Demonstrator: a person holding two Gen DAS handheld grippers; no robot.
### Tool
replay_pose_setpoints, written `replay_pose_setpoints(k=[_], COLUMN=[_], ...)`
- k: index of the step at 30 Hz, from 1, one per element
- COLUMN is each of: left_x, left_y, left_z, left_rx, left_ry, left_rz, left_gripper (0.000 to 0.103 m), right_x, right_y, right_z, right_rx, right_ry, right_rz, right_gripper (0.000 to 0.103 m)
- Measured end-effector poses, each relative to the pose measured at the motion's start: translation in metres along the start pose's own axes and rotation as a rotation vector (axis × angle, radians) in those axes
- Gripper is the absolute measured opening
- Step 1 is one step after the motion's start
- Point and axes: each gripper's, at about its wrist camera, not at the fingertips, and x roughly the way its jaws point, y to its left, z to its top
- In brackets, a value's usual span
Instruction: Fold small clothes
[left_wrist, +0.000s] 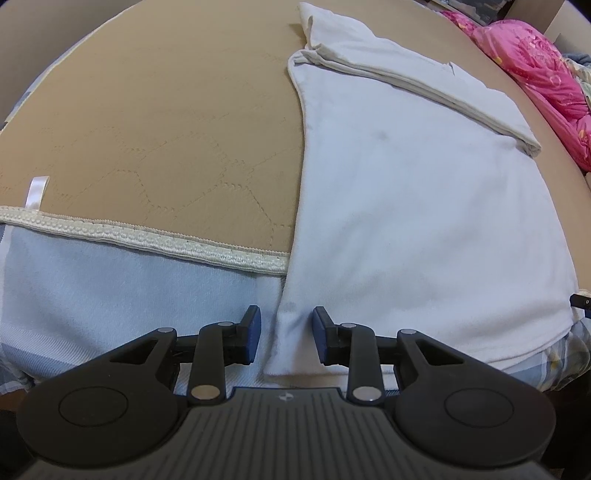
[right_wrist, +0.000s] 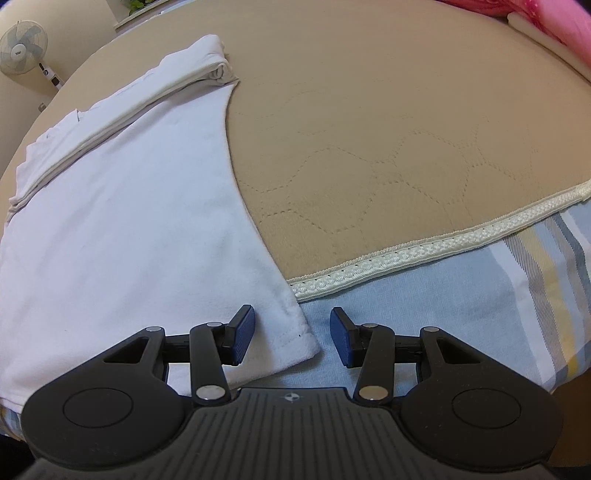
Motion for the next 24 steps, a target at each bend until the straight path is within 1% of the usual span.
replay_pose_setpoints(k=[8, 15, 17, 19, 20, 22, 24], left_x=[0.003, 0.0029, 0.0027, 0.0026, 0.0026, 0.0029, 0.0018], left_y=[-0.0019, -0.0008, -0.001, -0.002, -0.0025, -0.0035, -0.0053], left_z=[-0.0004, -0.0006, -0.0012, -0.0016, -0.0017, -0.0018, -0.002], left_rx=[0.01, -0.001, -0.001, 0.005, 0.007, 0.013, 0.023], left_ry=[0.002, -0.002, -0.002, -0.003, -0.003, -0.003, -0.01], left_rz=[0.011, 0.011, 0.011, 0.013, 0.013, 0.013, 0.005], left_gripper=[0.034, 0.034, 0.034, 0.034, 0.034, 0.032, 0.017], right_x=[-0.0002, -0.0015, -0.0025, -0.0036, -0.0045, -0.0061, -0.0086], right_y=[-0.0008, -0.0026, -0.0025, 0.0008, 0.0025, 0.0055, 0.0062], right_z=[0.0001, -0.0004, -0.0008, -0.002, -0.0026, -0.0039, -0.004], right_rx=[0.0, 0.002, 0.001, -0.022, -0.034, -0.058, -0.065], right_ry=[-0.002, -0.007, -0.009, -0.012, -0.013, -0.014, -0.013], right_rz=[0.004, 0.014, 0.02, 0.027, 0.03, 0.031, 0.046], right_gripper=[0.048, 0.045, 0.04, 0.029, 0.026, 0.017, 0.007])
